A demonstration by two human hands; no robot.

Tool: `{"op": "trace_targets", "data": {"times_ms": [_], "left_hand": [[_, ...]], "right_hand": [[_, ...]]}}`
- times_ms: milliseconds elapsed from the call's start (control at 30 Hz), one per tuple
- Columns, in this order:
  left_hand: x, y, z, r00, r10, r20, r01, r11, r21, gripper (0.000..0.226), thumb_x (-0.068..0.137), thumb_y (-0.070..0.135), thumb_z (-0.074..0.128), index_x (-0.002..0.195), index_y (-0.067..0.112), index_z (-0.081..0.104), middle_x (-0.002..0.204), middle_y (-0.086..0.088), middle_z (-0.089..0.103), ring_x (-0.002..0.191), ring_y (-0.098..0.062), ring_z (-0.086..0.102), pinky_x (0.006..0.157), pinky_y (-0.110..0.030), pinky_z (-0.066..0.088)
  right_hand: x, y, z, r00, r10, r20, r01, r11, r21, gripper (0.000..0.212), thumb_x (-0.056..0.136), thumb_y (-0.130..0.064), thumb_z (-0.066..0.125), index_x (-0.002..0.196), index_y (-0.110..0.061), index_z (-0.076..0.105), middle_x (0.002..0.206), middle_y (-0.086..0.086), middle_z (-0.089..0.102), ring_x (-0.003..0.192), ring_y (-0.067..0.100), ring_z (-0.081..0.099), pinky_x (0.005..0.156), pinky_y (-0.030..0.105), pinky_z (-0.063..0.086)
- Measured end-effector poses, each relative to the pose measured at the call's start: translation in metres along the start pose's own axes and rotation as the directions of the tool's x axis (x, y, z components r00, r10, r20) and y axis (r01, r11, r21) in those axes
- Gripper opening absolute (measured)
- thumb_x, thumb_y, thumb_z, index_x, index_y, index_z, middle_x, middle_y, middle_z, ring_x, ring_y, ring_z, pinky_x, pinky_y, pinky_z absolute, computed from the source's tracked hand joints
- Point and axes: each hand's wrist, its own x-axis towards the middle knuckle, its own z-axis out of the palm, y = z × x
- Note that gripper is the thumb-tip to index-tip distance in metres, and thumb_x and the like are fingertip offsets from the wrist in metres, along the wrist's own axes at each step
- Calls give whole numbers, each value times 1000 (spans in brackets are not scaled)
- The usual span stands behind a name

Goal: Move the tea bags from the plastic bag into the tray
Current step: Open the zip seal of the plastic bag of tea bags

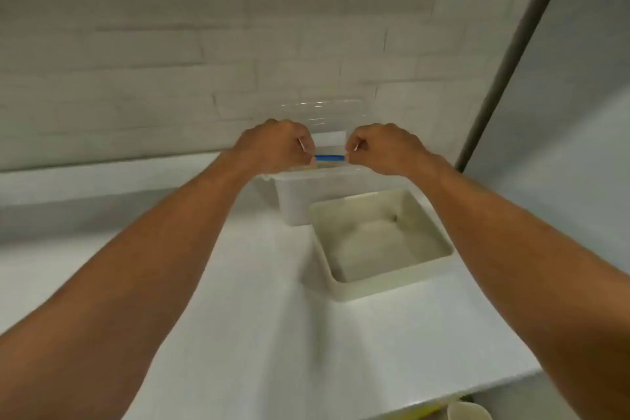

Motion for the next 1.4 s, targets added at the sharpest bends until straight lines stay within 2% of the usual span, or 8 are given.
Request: {"op": "trace_targets", "data": {"times_ms": [133, 467, 600, 833, 1000, 1200, 1267, 1400], "left_hand": [[28, -8, 24, 994, -96, 50, 93, 994, 55, 25, 87, 44, 68, 111, 40, 65, 112, 13, 66, 101, -15, 61, 91, -40, 52], [87, -42, 80, 977, -161, 140, 115, 950, 290, 64, 93, 35, 63, 151, 32, 37, 146, -2, 47, 123, -26, 52, 86, -34, 44], [101, -49, 84, 969, -175, 175, 117, 947, 300, 54, 92, 32, 65, 142, 32, 47, 134, 2, 57, 114, -23, 57, 80, -32, 45], [106, -55, 87, 991, -123, 52, 106, 961, 255, 18, 96, 23, 59, 109, 27, 70, 107, -4, 66, 92, -27, 62, 73, -36, 52], [105, -58, 70, 987, -132, -87, 140, 986, 92, 14, 96, 32, 56, 107, 30, 63, 99, 6, 62, 85, -21, 57, 69, -33, 42], [103, -40, 32, 977, -100, -188, 90, 994, -61, 10, 94, 31, 57, 100, 35, 64, 101, 13, 63, 91, -16, 58, 73, -32, 44], [100, -35, 21, 961, -96, -258, 55, 985, -161, 11, 91, 28, 60, 93, 38, 63, 100, 14, 65, 93, -15, 61, 78, -34, 51], [97, -32, -8, 884, -112, -454, -133, 870, -474, 17, 80, 30, 72, 90, 36, 60, 104, 11, 66, 98, -7, 60, 88, -32, 52]], "right_hand": [[41, 26, 21, 996, 31, 80, -27, 998, -53, 35, 88, -40, 66, 121, -32, 61, 117, -5, 64, 105, 21, 59, 91, 38, 51], [123, 53, 75, 969, 4, 248, 43, 983, -181, 61, 90, -42, 65, 145, -33, 41, 144, 0, 47, 121, 24, 51, 90, 31, 42], [136, 56, 79, 941, 48, 334, 6, 987, -159, 63, 87, -41, 69, 143, -23, 48, 140, 2, 51, 116, 24, 56, 101, 37, 46], [144, 55, 88, 975, 116, 188, -68, 968, -243, 25, 88, -35, 62, 107, -22, 71, 95, 2, 65, 81, 23, 61, 69, 35, 51], [132, 54, 82, 997, 77, 0, -75, 973, -219, 32, 102, -41, 41, 115, -18, 58, 104, 4, 60, 103, 29, 53, 81, 43, 44], [115, 40, 61, 984, 167, -57, -167, 986, 20, 31, 103, -47, 33, 110, -19, 45, 88, 6, 61, 67, 20, 54, 56, 32, 39], [109, 30, 52, 971, 196, -135, -179, 976, 125, 27, 102, -46, 34, 108, -22, 46, 91, 4, 67, 72, 23, 61, 61, 36, 48], [97, 5, 28, 916, 334, -223, -122, 761, 637, 10, 96, -31, 44, 88, -32, 50, 84, -5, 72, 63, 11, 64, 64, 38, 55]]}}
